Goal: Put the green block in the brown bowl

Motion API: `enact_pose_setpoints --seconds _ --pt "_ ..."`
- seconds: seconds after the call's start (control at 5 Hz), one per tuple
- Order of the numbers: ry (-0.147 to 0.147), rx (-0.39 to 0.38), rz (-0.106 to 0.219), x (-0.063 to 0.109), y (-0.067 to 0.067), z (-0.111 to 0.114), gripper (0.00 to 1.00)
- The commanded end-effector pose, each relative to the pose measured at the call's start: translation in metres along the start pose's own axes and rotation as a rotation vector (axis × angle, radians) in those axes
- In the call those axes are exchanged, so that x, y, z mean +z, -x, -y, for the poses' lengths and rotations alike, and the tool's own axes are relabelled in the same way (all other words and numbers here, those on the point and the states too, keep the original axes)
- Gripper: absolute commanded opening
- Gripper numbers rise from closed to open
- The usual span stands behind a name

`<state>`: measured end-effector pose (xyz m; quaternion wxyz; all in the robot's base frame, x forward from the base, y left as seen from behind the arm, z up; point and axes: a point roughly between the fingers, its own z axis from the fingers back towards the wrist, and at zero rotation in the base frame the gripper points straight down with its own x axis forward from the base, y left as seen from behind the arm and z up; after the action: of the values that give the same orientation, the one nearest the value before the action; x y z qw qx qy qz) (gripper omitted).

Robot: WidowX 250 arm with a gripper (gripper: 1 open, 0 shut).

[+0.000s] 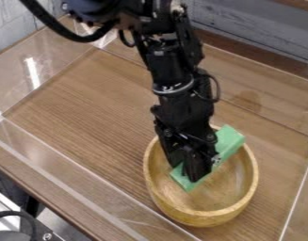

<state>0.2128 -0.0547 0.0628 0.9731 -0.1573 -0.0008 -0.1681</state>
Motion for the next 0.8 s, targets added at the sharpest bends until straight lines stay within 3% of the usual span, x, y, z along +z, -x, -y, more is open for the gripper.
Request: enact_pose_setpoints --seconds 0.0,0.6 --pt "0.0 0.001 0.035 0.01 -0.0094 -0.0015 0.0" --pt "0.025 0.014 0.034 0.0139 -0.0105 -0.0014 0.0"
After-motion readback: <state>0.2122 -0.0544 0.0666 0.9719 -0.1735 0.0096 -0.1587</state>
